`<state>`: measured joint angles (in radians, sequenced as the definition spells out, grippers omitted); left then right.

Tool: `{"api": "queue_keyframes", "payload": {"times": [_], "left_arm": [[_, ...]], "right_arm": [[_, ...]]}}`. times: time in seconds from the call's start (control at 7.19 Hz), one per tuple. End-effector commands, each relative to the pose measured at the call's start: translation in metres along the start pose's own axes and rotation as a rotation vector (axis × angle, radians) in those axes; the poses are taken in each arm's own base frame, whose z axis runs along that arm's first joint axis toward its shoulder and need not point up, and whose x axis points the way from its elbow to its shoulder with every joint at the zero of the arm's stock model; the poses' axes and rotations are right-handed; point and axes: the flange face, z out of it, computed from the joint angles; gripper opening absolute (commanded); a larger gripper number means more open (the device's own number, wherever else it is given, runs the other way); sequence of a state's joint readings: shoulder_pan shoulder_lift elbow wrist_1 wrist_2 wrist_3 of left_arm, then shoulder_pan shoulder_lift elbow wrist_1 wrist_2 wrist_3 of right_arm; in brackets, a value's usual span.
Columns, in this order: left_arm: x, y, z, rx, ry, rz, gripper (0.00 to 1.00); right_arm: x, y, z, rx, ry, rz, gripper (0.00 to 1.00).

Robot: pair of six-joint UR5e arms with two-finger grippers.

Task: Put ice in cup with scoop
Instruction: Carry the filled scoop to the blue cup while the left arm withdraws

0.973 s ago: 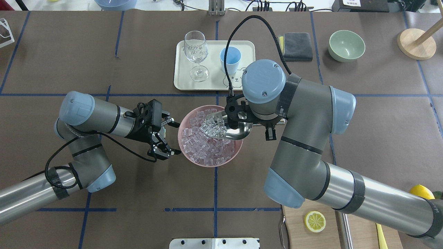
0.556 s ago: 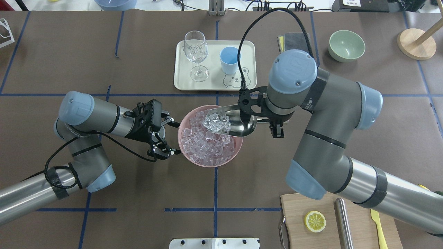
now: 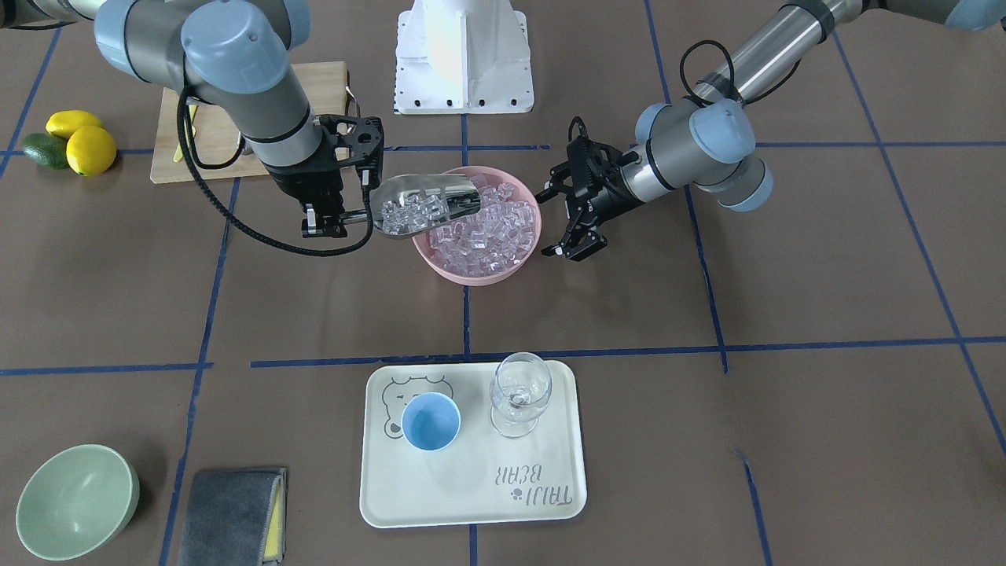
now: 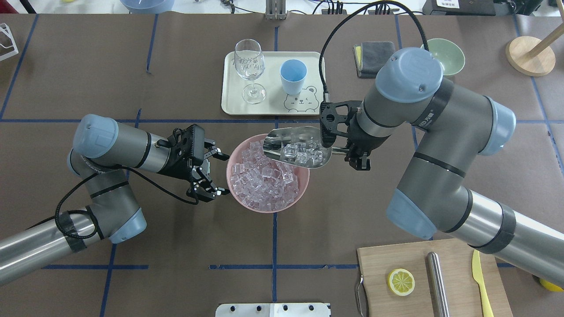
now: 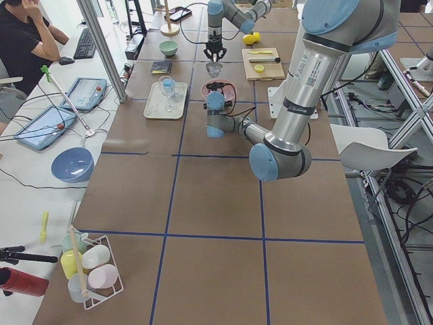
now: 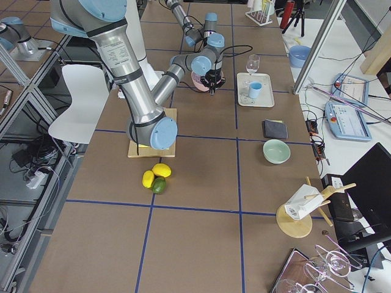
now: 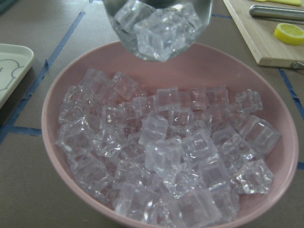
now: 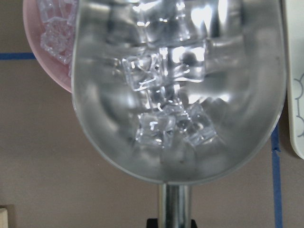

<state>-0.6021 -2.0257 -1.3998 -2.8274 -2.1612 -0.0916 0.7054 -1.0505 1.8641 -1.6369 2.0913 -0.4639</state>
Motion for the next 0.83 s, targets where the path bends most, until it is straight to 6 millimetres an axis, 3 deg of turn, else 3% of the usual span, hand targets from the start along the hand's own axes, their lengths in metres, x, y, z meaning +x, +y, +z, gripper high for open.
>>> {"api": "queue_keyframes", "payload": {"times": [0.0, 0.14, 0.42, 0.69], "left_arm": [[-0.012, -0.003, -0.018, 0.003, -0.028, -0.005, 1.0], [-0.015, 0.014, -0.039, -0.011, -0.051, -0.017, 1.0], [-0.051, 0.044, -0.108, -0.067, -0.172, -0.109, 1.0], [-0.091, 0.048, -0.141, -0.213, -0.267, -0.257, 1.0]], "right_arm": [[0.031, 0.022, -0.04, 0.061, -0.01, 0.057, 0.0], [0.044, 0.032, -0.055, 0.074, 0.0, 0.08, 0.0], [0.065, 0.051, -0.083, 0.092, 0.018, 0.235, 0.0], [0.071, 0.056, -0.094, 0.1, 0.036, 0.463, 0.0]]}}
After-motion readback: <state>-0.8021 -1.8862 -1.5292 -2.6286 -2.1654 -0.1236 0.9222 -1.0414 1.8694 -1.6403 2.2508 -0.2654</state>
